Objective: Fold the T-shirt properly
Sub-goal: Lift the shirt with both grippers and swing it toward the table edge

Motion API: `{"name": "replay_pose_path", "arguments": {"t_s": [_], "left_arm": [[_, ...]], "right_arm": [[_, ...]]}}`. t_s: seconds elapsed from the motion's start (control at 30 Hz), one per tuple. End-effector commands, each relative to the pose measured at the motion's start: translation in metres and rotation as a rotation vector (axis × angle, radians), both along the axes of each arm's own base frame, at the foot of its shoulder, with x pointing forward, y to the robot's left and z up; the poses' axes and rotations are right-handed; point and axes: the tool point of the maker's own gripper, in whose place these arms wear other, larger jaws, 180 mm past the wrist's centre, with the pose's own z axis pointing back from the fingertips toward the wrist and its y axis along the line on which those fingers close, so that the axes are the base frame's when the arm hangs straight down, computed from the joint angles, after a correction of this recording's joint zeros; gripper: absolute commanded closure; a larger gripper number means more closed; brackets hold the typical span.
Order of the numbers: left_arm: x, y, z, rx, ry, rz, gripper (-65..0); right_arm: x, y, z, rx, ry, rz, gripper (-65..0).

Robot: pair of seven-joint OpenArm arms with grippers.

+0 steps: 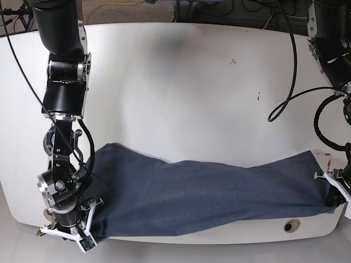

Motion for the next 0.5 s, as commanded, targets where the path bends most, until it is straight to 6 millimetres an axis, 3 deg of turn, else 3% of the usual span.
{"name": "replay_pose_path", "arguments": {"t_s": [0.0,0.27,0.47], "left_arm": [[0.006,0.004,0.043,0.008,-0.113,0.007,0.0],[0.013,0.005,0.096,0.008,-0.235,0.009,0.0],[0.014,0.006,0.124,0.01,-0.296,0.012,0.0]], "right_arm": [[0.008,-0.006,0.054,-0.014,-0.123,-0.012,0.0],[0.014,-0.013,0.115,-0.028,-0.236,-0.024,0.0],[0.015,-0.013,0.155,-0.027,-0.312,-0.025,0.0]]}}
